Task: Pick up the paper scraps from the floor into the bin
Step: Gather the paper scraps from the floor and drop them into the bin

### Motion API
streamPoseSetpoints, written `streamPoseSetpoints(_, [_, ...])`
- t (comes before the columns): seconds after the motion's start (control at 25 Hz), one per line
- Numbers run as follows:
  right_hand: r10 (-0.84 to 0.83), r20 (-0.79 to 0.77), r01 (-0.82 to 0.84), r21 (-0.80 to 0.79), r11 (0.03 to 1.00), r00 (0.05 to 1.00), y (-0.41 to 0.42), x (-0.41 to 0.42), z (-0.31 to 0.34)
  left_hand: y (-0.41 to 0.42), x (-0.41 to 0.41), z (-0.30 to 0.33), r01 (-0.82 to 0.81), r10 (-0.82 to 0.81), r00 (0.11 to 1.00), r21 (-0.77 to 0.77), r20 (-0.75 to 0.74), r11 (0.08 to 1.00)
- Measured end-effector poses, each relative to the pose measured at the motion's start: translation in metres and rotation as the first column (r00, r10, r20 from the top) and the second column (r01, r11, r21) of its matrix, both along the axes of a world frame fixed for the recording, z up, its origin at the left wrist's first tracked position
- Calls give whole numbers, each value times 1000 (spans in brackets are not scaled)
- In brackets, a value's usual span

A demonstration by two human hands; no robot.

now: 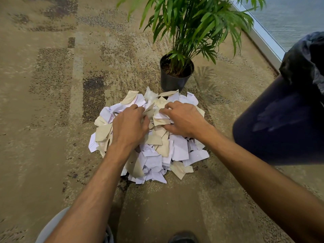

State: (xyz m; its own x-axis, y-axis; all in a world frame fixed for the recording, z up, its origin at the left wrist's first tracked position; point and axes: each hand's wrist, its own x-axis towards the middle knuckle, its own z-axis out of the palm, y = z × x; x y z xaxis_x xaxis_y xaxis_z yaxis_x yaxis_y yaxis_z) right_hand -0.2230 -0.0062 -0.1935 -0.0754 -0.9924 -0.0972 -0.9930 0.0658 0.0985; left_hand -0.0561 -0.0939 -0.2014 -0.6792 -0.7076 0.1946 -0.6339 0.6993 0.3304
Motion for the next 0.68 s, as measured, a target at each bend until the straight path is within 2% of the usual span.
streamPoseSetpoints(0.2, [18,-47,-21,-51,998,999,-10,7,-8,-2,0,0,-24,26,999,67,-29,997])
streamPoseSetpoints(0.28, [-31,33,35,-115,993,999,-4,2,-5,-5,2,0,-45,68,988,160,-140,986])
streamPoseSetpoints(0.36, [-77,209,121,-205,971,975,7,-3,4,-7,3,0,-30,111,951,272,-288,962])
streamPoseSetpoints(0.44, [-120,427,260,-285,923,896,19,-8,15,-8,2,2,9,126,916,335,-381,942])
streamPoseSetpoints(0.52, [-164,610,431,-322,843,775,29,-12,22,-4,0,7,43,109,897,332,-428,942])
streamPoseSetpoints(0.6, [-193,725,579,-329,746,661,35,-14,30,0,-2,16,58,105,878,322,-467,945])
streamPoseSetpoints(0.68, [-191,788,652,-319,688,586,42,-11,42,6,-3,28,61,110,859,313,-500,948])
